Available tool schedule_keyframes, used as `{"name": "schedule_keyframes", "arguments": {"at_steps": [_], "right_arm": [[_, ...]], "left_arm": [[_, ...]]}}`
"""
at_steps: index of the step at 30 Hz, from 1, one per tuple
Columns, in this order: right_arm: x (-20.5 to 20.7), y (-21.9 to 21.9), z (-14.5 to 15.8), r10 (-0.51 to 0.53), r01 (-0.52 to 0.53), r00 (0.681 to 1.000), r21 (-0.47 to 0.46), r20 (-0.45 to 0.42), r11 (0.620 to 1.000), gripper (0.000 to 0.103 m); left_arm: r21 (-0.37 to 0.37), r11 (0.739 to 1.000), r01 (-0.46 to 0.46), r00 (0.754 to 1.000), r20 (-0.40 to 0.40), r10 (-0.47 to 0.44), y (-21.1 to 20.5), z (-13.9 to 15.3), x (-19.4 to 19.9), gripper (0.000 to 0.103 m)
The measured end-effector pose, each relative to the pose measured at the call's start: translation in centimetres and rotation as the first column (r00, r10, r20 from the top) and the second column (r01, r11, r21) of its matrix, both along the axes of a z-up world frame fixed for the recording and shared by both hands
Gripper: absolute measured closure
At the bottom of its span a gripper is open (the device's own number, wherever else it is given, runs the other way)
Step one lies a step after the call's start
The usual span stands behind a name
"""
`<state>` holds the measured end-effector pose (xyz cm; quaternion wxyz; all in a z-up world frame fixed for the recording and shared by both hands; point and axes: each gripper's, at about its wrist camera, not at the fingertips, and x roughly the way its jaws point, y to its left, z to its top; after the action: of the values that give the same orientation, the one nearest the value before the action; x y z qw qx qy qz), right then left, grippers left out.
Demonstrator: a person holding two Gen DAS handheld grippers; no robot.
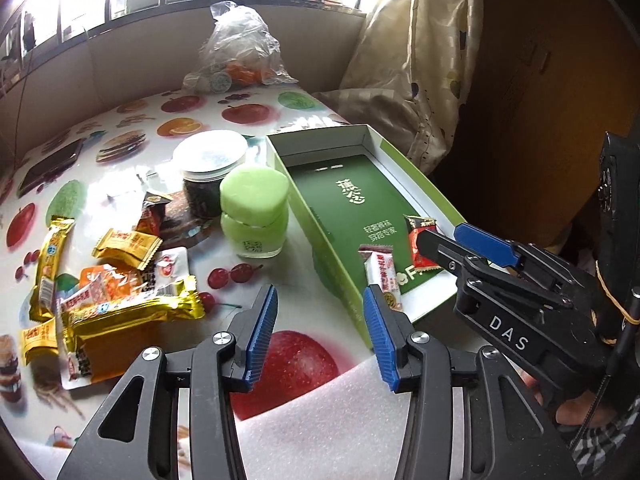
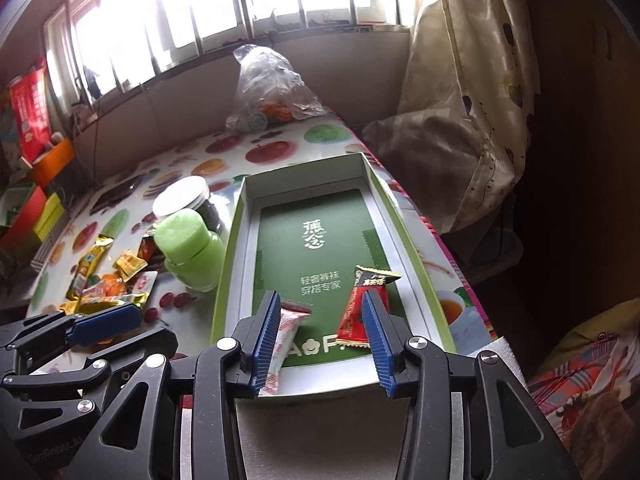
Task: Organize snacks
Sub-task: 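Open both tools to drop the snacks into the green box, then move both tools back over the snack pile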
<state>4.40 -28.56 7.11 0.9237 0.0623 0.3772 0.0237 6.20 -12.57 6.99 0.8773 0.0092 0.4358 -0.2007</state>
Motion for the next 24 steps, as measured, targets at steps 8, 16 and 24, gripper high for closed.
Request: {"name": "schedule_keyframes", "arguments": {"at_steps": [8,16,24], "right_arm": [[-0.9,3.0,0.6,0.050,-0.050,0.998,0.000,0.026,0.999,0.058],[-1.4,6.2,0.5,0.133,-0.133,0.991,0.000,0.033,0.991,0.058],[-1.2,9.9,-0.6,0.227,-0.227,0.974,-0.014,0.009,0.974,0.058]], "left_arm": [[0.008,0.997,-0.073,0.997,0.027,0.073,3.6,0.2,-1.6,0.057],[0.014,0.991,-0.134,0.990,0.036,0.133,6.5,0.0,-2.6,0.057],[0.010,0.972,-0.235,0.972,0.027,0.235,11.5,-1.0,-3.3,0.057]]}}
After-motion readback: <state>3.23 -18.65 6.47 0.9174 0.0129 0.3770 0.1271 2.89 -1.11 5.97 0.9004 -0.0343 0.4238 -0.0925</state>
